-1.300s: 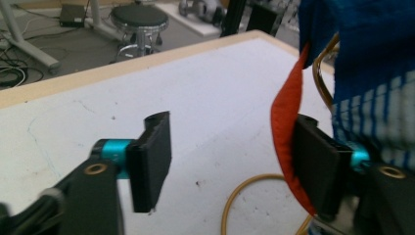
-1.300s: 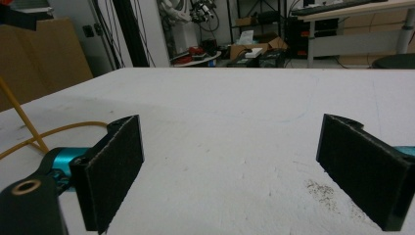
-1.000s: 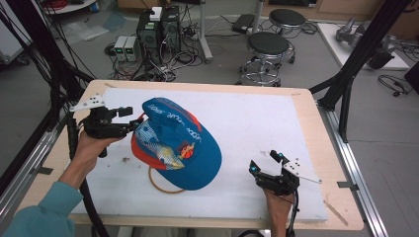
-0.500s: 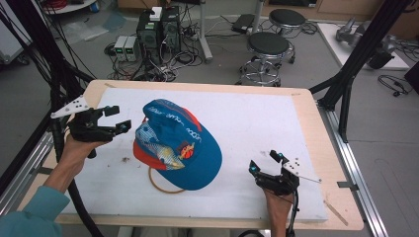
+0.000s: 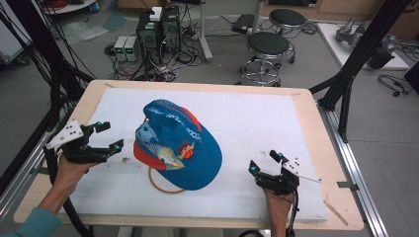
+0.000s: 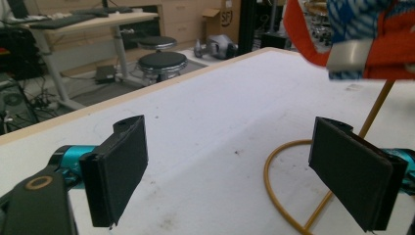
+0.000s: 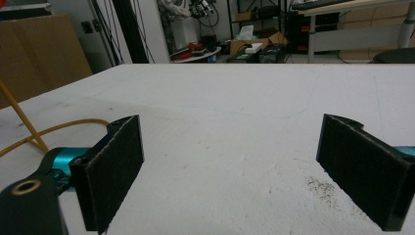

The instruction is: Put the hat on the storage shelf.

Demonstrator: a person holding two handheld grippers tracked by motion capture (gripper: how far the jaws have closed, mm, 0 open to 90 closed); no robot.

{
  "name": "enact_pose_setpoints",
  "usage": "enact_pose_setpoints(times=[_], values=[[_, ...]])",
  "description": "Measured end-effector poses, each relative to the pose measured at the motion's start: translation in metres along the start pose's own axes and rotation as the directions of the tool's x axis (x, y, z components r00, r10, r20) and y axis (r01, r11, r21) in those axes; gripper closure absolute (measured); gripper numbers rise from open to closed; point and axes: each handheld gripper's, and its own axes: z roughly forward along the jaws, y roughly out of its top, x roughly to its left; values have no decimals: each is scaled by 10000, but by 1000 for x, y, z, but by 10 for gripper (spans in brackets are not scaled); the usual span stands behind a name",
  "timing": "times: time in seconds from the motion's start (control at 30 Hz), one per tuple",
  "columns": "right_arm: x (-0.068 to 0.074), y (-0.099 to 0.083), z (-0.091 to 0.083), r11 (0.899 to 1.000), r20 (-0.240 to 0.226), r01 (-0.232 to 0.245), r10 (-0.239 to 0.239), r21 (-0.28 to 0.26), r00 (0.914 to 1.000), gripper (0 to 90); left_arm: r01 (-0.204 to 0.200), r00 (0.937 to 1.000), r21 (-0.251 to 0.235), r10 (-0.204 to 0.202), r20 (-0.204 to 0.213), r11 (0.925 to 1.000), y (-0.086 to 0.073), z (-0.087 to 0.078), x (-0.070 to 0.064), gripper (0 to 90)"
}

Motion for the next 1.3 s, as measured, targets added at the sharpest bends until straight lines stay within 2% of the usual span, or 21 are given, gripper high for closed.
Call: enact_pose_setpoints(times=[0.03,0.07,0.27,0.37,0.57,0.67,0.73,0.8,1.3], values=[[0,0,0,10000,7,34,-34,-30,10000,93,-12,10000,-101,11,-51,9999,-4,-1,-1,150],[1,0,0,10000,12,28,-28,-19,10000,92,-192,9995,-229,186,-257,9996,-13,-2,-5,150],[1,0,-1,10000,-23,61,-61,-65,10000,92,-63,9990,-400,45,-440,9992,-36,-4,-16,150],[0,0,-1,10000,-22,30,-30,-45,10000,92,-85,9983,-627,49,-573,9980,-42,-6,-18,151],[1,0,0,9999,10,85,-85,-91,10000,92,129,9953,-1039,-228,-945,9945,-56,-10,-21,150],[1,0,-1,9999,6,70,-70,-79,10000,92,171,9920,-1256,-326,-1223,9919,-65,-13,-22,150],[1,0,-1,9999,-27,91,-92,-85,10000,92,107,9915,-1434,-291,-1267,9896,-65,-15,-22,151],[1,-1,-1,9999,-29,119,-120,-96,9999,92,-126,9910,-1745,-110,-1336,9846,-67,-18,-24,151],[5,-2,-4,9979,11,490,-490,-433,9988,92,36,9886,-1758,-299,-1474,9844,-68,-18,-24,156]])
